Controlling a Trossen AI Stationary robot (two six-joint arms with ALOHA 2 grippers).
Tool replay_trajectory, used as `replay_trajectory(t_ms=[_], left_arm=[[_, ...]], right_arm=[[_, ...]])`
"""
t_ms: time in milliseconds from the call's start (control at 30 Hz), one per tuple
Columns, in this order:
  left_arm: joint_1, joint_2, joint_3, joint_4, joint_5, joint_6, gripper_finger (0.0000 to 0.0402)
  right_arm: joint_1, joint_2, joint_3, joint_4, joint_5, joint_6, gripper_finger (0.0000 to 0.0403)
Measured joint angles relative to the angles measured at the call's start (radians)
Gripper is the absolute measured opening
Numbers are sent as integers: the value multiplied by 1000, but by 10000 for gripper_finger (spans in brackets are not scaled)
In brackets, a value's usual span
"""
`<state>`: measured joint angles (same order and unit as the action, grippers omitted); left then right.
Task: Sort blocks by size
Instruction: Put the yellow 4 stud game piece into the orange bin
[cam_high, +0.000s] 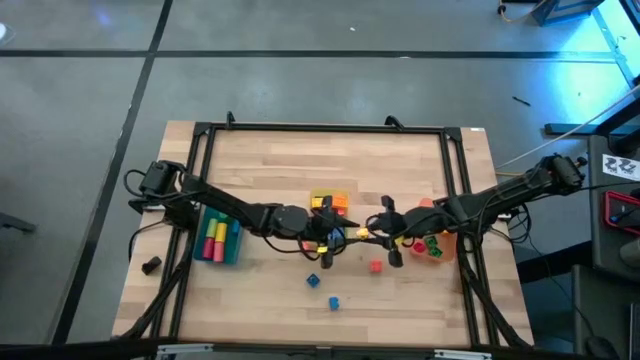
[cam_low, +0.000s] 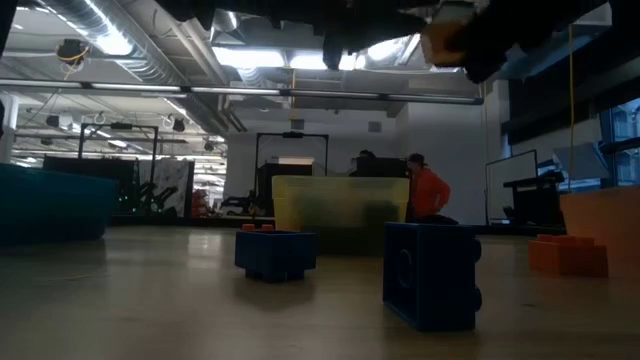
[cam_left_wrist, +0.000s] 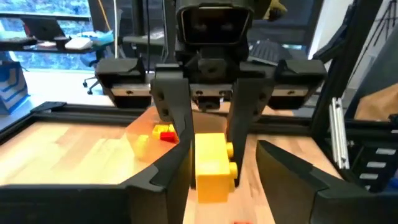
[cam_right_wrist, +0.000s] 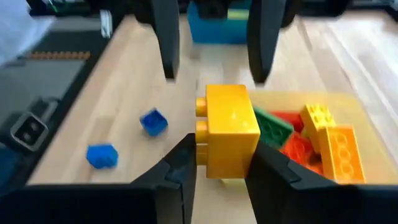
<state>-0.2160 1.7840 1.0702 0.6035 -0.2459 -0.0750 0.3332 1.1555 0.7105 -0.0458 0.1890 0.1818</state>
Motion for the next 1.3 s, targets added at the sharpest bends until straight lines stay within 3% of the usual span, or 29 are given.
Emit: replay_trajectory(t_ms=[100, 300, 633, 933, 1100, 1300], left_arm=[[0, 0, 0, -40, 0, -1, 168], [0, 0, 0, -104, 0, -34, 162], [0, -1, 1, -262, 0, -134, 159], [-47, -13, 1, -396, 0, -157, 159], [-81, -50, 2, -508, 0, -186, 159], [-122, -72, 2, -663, 0, -327, 159]], right_arm=[[0, -7, 2, -100, 0, 16, 114], [0, -16, 117, -521, 2, 122, 108], [0, -16, 190, -1050, 2, 420, 111], [0, -15, 190, -1264, -61, 577, 117], [0, -14, 190, -1288, -69, 579, 118], [0, -14, 190, -1291, -68, 576, 119]])
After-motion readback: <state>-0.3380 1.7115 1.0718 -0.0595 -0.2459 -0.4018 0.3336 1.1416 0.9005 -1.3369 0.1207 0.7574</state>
